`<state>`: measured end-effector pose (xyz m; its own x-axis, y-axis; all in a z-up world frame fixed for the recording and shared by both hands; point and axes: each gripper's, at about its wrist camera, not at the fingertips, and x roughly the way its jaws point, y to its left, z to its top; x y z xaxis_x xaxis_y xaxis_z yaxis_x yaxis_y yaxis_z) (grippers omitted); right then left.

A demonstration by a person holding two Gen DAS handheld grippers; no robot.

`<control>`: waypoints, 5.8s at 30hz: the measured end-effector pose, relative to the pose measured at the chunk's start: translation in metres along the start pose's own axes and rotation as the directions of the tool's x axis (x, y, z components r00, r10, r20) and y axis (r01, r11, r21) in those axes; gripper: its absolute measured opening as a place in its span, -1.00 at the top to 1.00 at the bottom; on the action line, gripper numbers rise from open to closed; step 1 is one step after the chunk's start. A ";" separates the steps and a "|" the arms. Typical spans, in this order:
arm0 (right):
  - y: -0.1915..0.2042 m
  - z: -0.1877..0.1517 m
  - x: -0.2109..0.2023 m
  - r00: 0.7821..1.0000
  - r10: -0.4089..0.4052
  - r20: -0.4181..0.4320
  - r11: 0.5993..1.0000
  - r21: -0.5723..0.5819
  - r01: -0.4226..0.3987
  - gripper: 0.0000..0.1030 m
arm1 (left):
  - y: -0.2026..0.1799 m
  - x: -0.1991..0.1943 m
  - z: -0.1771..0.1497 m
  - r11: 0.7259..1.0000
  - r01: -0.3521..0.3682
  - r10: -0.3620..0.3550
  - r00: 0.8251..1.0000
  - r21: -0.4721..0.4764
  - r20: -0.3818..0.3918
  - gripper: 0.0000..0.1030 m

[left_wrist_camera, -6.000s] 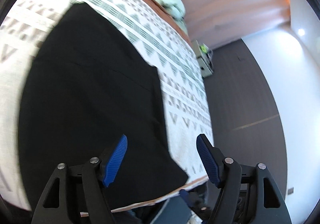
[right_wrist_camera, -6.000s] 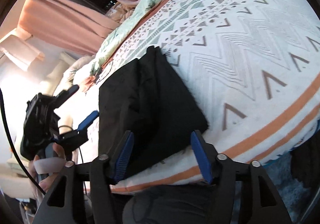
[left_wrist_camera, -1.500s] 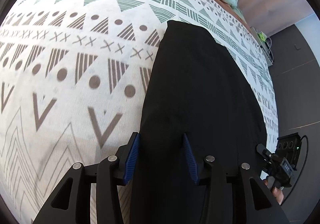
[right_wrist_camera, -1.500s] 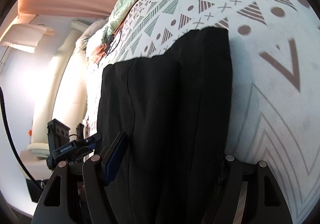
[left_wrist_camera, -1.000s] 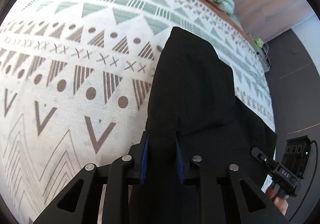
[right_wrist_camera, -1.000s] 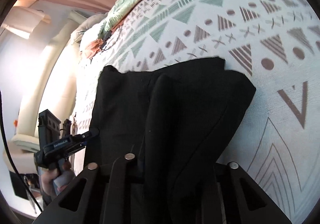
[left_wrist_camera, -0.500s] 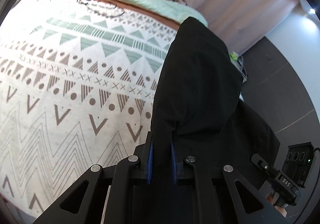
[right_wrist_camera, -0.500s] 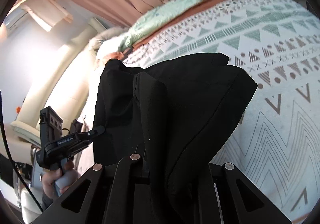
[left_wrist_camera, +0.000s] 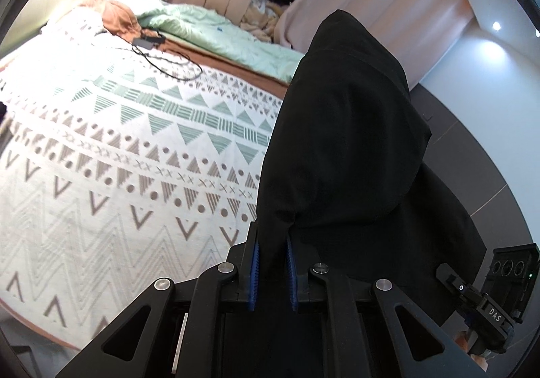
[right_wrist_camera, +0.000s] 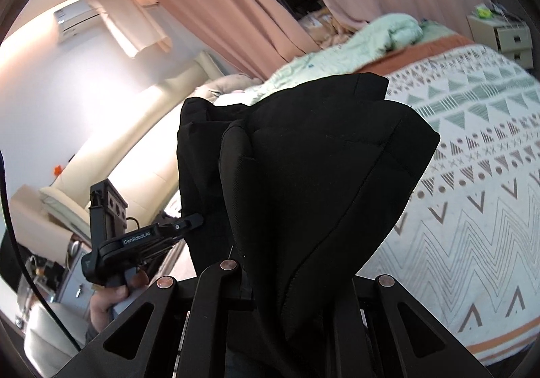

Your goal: Fold large clothes

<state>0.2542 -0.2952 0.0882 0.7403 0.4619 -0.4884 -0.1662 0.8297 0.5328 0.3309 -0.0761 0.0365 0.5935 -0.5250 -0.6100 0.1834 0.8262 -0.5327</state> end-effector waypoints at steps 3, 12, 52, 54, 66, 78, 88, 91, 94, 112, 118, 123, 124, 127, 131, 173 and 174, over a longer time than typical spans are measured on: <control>0.020 0.001 0.000 1.000 0.011 0.005 1.000 -0.024 -0.011 0.72 | 0.005 -0.020 0.003 1.000 0.002 -0.002 1.000 -0.001 0.025 0.74; 0.074 0.001 0.009 0.998 0.068 0.000 0.995 -0.078 -0.067 0.72 | 0.028 -0.087 0.012 1.000 -0.014 0.016 0.996 -0.016 0.093 0.75; 0.381 -0.065 0.240 0.849 0.390 -0.356 0.814 -0.297 -0.498 0.72 | 0.293 -0.353 0.103 0.909 -0.333 0.401 0.863 -0.252 0.308 0.80; 0.394 -0.072 0.256 0.835 0.404 -0.374 0.806 -0.285 -0.518 0.72 | 0.302 -0.364 0.108 0.893 -0.368 0.437 0.845 -0.259 0.308 0.80; 0.444 -0.096 0.325 0.742 0.500 -0.446 0.758 -0.189 -0.625 0.72 | 0.343 -0.396 0.131 0.821 -0.496 0.566 0.771 -0.283 0.291 0.81; 0.406 -0.088 0.407 0.722 0.486 -0.492 0.798 -0.087 -0.596 0.72 | 0.420 -0.326 0.179 0.799 -0.517 0.583 0.792 -0.309 0.183 0.81; 0.344 -0.082 0.489 0.739 0.419 -0.528 0.853 -0.049 -0.519 0.72 | 0.467 -0.234 0.212 0.764 -0.574 0.618 0.782 -0.295 0.079 0.79; 0.321 -0.091 0.516 0.735 0.403 -0.546 0.871 -0.020 -0.492 0.72 | 0.475 -0.219 0.208 0.735 -0.616 0.650 0.759 -0.283 0.037 0.69; 0.298 -0.108 0.541 0.728 0.361 -0.583 0.899 0.010 -0.438 0.72 | 0.479 -0.221 0.196 0.706 -0.657 0.684 0.730 -0.264 0.009 0.60; 0.297 -0.114 0.585 0.699 0.216 -0.682 0.916 -0.107 -0.387 0.74 | 0.481 -0.326 0.051 0.628 -0.656 0.750 0.655 -0.420 0.099 -0.16; 0.306 -0.112 0.591 0.727 0.164 -0.667 0.917 -0.170 -0.362 0.74 | 0.488 -0.326 0.025 0.622 -0.637 0.744 0.661 -0.455 0.093 -0.22; 0.299 -0.110 0.580 0.755 0.103 -0.648 0.942 -0.180 -0.282 0.29 | 0.482 -0.326 0.015 0.624 -0.632 0.747 0.655 -0.459 0.113 -0.47; 0.296 -0.109 0.577 0.757 0.099 -0.646 0.946 -0.175 -0.274 0.27 | 0.480 -0.326 0.014 0.630 -0.626 0.742 0.661 -0.460 0.116 -0.51; 0.292 -0.106 0.569 0.752 0.095 -0.652 0.947 -0.173 -0.269 0.17 | 0.476 -0.328 0.012 0.643 -0.607 0.729 0.672 -0.467 0.131 -0.60; 0.293 -0.101 0.553 0.755 0.065 -0.653 0.942 -0.209 -0.262 -0.25 | 0.463 -0.332 0.011 0.652 -0.603 0.730 0.663 -0.460 0.165 -0.64; 0.182 -0.043 0.261 0.971 -0.054 -0.234 0.911 -0.409 -0.048 -0.99 | 0.201 -0.302 -0.030 0.773 -0.610 0.621 0.669 -0.175 0.409 -0.99; 0.178 -0.044 0.254 0.973 -0.056 -0.225 0.911 -0.411 -0.043 -0.99 | 0.196 -0.301 -0.032 0.775 -0.609 0.616 0.671 -0.168 0.412 -0.99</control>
<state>0.3839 -0.0163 0.0292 0.5832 0.4734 -0.6601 -0.4507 0.8647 0.2218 0.1633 0.2373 0.0966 0.8344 0.2408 -0.4957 -0.3506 0.9260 -0.1403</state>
